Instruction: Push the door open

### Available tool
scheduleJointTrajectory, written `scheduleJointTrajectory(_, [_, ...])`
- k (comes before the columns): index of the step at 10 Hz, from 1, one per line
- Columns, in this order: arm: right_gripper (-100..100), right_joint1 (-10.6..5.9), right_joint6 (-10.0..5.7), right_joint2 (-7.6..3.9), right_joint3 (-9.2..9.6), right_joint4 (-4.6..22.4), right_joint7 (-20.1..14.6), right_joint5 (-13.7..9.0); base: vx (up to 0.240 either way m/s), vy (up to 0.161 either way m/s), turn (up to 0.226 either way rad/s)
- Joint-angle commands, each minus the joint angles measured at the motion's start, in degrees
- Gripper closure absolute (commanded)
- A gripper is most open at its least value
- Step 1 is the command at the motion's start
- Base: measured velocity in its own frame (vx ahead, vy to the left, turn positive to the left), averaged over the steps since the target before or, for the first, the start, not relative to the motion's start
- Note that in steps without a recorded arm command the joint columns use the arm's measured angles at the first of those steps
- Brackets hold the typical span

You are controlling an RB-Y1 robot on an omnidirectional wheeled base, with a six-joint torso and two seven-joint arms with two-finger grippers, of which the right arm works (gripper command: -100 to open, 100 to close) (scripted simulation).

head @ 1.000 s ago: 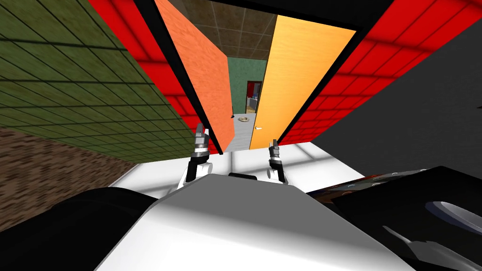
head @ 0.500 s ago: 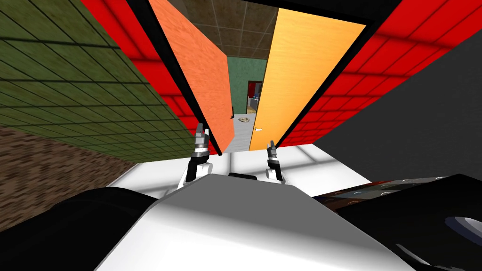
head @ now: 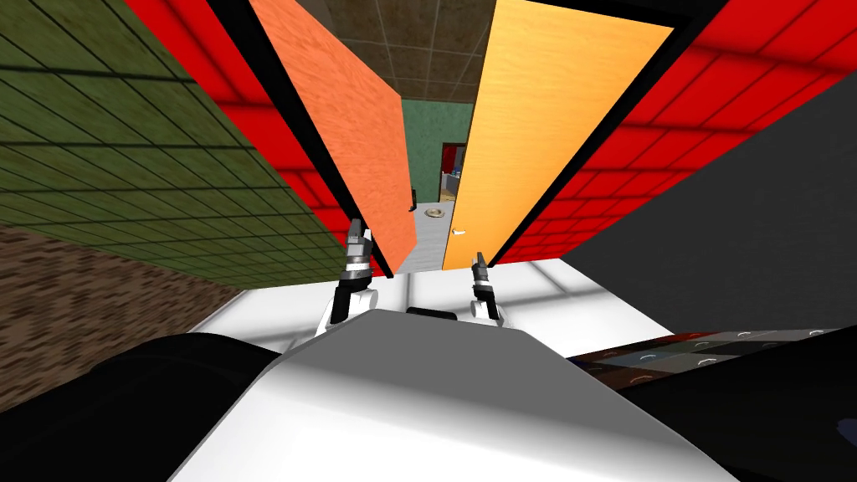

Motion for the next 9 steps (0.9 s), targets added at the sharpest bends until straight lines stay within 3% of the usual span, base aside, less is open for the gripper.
scheduleJointTrajectory(1, [-100, -0.73, -0.37, 0.15, 0.08, 1.88, -0.07, 0.12, 0.042, -0.032, 0.019])
scheduleJointTrajectory(9, [-100, -4.61, -1.76, 1.14, 0.58, 12.46, -0.99, 0.75, 0.088, -0.065, 0.036])
